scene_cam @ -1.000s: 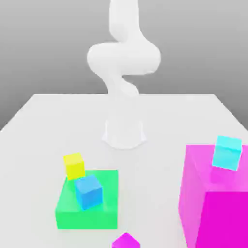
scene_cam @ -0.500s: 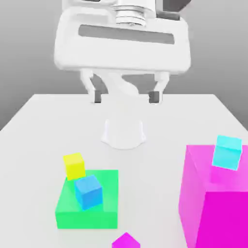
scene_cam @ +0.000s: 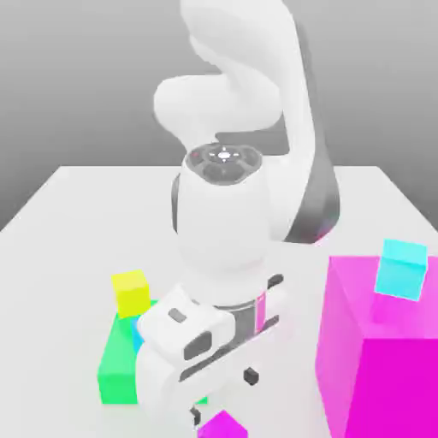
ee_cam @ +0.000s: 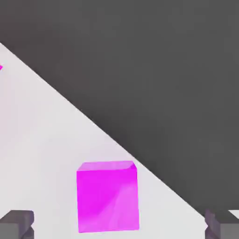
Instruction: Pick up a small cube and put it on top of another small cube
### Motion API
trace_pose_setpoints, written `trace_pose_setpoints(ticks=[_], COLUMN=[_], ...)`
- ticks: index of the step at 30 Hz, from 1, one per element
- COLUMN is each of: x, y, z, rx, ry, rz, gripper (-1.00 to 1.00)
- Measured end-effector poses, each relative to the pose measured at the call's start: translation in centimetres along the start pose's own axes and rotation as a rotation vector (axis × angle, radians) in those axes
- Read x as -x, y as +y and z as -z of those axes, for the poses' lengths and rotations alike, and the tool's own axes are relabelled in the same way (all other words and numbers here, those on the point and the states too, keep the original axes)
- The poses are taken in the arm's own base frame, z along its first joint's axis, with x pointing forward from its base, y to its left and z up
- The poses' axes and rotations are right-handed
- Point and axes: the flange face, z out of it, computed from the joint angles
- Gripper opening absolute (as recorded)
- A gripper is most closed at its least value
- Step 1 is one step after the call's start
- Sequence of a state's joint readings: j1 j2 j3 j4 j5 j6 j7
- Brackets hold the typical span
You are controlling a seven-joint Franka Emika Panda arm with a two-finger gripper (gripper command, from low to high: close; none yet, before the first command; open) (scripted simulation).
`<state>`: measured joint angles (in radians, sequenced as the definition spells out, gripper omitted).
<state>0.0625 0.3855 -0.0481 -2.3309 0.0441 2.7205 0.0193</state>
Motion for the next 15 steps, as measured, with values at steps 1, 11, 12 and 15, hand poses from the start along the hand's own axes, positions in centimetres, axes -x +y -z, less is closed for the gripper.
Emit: trace_pose_setpoints(ticks=[1,11,12,15], x=[0.0,0.1,0.1,0.3], y=[0.0,0.0,0.0,0.3], z=[-1.4,-3.3,-2.2,1.6], rx=[0.0,0.0,0.0,0.002], ry=[-0.002,-0.006,-0.006,-0.006], rz=[0.002,0.005,0.005,-0.014], gripper=[0.0,-1.0,-1.0,-1.0])
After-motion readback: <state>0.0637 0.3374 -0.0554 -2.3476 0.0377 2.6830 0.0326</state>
